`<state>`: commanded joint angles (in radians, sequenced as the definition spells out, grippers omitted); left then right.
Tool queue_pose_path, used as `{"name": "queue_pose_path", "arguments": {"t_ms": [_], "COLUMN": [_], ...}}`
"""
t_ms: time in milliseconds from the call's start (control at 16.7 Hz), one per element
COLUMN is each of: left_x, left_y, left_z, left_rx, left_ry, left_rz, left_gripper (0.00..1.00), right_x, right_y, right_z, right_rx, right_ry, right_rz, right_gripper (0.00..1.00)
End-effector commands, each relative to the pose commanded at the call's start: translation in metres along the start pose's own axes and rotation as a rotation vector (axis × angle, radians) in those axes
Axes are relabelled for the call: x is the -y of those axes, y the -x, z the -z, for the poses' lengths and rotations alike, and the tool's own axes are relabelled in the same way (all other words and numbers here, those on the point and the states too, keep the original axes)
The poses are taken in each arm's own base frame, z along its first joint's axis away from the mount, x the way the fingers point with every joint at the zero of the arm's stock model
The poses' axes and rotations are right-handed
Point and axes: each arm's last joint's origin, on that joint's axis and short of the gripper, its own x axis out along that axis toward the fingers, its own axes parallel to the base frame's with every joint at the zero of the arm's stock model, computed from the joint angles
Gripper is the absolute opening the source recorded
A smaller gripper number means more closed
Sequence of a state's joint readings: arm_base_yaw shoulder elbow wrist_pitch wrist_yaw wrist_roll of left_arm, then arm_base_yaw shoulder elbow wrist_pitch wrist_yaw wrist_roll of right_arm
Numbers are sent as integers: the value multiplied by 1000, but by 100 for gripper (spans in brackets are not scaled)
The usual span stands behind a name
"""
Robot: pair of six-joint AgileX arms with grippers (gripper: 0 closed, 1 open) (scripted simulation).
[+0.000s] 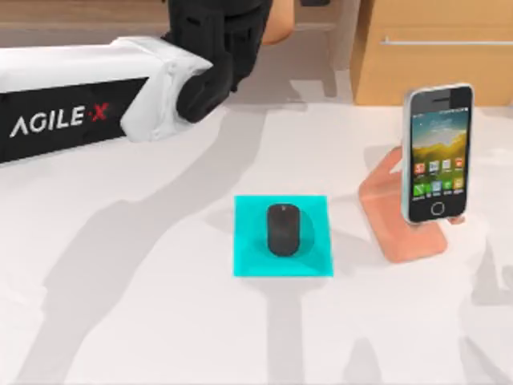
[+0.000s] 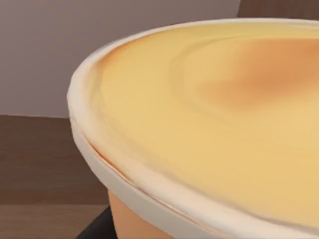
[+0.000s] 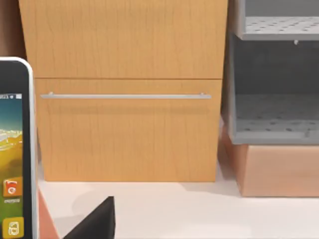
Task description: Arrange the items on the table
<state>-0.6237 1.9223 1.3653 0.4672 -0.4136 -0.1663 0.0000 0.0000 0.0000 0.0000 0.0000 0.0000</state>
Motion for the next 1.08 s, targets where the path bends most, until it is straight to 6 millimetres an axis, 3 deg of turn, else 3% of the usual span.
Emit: {"name": "queue_pose_path", "arguments": {"t_ms": [480, 720, 1080], "left_x": [-7, -24, -25], "left_y": [-47, -72, -73], "left_z": [-9, -3, -3], "left_rx": [1, -1, -1], "left_ry": [-49, -112, -120], "left_rz": [-74, -149, -155], "left_gripper": [0, 0, 0], "right_x": [0, 0, 0], "right_y": [0, 0, 0], "right_z": [0, 0, 0], "right_rx": [0, 0, 0], "right_ry": [0, 0, 0], "right_rz": [0, 0, 0], "right_gripper": [100, 100, 100]}}
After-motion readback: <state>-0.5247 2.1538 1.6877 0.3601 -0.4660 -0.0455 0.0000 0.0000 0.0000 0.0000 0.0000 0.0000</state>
